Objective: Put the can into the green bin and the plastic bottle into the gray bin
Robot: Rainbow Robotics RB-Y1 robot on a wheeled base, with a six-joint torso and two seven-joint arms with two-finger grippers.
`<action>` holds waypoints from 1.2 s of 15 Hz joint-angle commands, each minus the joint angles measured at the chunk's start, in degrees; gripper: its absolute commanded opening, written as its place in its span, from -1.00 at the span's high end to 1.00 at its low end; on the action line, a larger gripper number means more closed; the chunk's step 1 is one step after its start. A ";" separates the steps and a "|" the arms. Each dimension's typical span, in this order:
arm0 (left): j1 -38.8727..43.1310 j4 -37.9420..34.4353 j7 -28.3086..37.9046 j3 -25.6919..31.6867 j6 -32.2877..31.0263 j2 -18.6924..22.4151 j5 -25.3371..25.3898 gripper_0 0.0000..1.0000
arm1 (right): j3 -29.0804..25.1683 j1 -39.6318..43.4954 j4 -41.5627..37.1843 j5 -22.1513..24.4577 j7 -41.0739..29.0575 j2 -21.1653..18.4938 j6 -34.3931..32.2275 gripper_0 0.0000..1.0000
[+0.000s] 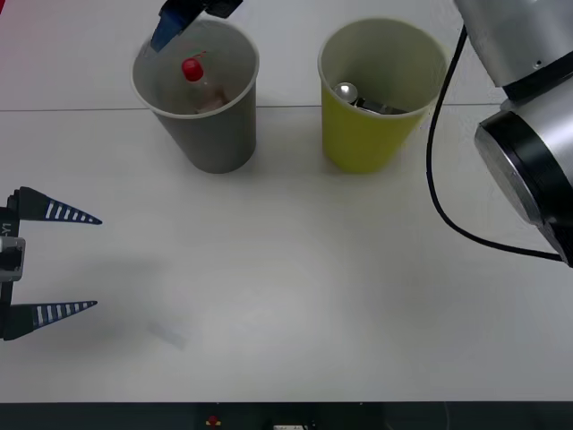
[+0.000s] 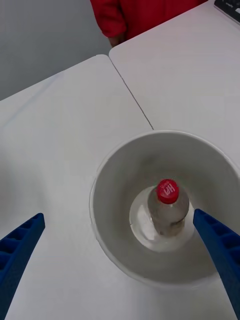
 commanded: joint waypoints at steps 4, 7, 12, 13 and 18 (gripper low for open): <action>0.00 0.00 0.00 0.00 0.00 0.00 0.00 -1.00 | -5.48 8.58 -17.52 -1.46 -2.36 -5.70 -8.24 -1.00; 0.00 0.00 0.00 0.00 0.00 0.00 0.00 -1.00 | -9.08 15.26 -28.33 -4.10 -2.62 -9.30 -8.68 -1.00; 0.00 0.00 0.00 0.00 0.00 0.00 0.00 -1.00 | -14.71 31.08 -46.96 -9.11 -0.42 -16.25 -8.68 -1.00; 0.00 0.00 0.00 0.00 0.00 0.00 0.00 -1.00 | -16.29 34.42 -50.04 -9.81 0.72 -17.30 -8.68 -1.00; 0.00 0.00 0.00 0.00 0.00 0.00 0.00 -1.00 | -27.10 52.52 -64.36 -18.25 4.41 -24.07 -8.68 -1.00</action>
